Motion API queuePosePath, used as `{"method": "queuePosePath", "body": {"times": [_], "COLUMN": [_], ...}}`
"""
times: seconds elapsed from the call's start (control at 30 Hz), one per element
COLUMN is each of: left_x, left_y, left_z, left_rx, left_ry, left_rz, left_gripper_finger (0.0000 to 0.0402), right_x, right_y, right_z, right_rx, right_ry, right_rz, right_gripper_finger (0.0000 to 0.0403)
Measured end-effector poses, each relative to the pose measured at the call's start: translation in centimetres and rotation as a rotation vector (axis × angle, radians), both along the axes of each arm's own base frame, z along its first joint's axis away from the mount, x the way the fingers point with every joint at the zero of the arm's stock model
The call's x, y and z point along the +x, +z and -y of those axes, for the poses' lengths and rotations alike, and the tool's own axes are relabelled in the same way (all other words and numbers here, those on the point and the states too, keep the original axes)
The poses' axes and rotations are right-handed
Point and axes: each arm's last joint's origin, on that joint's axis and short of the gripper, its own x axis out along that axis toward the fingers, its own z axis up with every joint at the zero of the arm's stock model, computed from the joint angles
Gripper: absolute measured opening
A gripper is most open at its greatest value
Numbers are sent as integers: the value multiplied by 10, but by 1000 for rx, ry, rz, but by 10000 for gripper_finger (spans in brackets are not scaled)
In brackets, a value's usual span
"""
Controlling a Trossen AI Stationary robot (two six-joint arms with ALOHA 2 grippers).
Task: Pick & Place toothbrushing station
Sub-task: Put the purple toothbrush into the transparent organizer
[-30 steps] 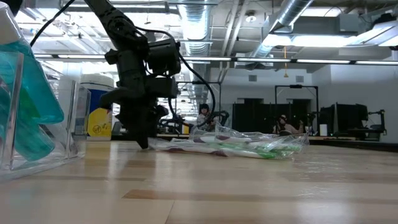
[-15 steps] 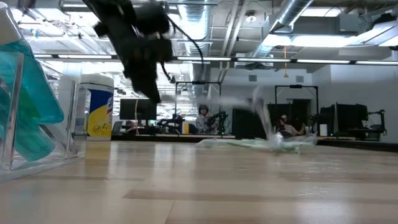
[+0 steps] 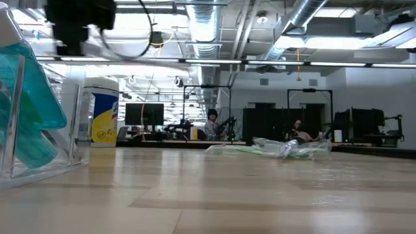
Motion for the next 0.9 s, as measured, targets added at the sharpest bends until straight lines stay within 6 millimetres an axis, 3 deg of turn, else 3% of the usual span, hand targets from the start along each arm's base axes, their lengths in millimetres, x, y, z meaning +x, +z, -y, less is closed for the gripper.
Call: {"method": "queuePosePath", "body": {"times": [0.23,0.43,0.67,0.9], "left_x": [-10,-3,-5,4], "left_y": [2,36,68,71], "left_z": [37,64,77,83], "left_rx": [-148,-181,-194,-234], "left_ry": [-26,-54,-35,-52], "left_rz": [-271,-266,-435,-512], "left_gripper_finger": [0,0,0,0], "right_x": [0,0,1,1], "right_y": [0,0,0,0], "right_z": [-2,-2,-4,-5], "right_rx": [-5,-7,-24,-26], "right_ry": [54,77,109,141], "right_rz": [1,-2,-5,-8], "right_gripper_finger": [118,118,118,118]}}
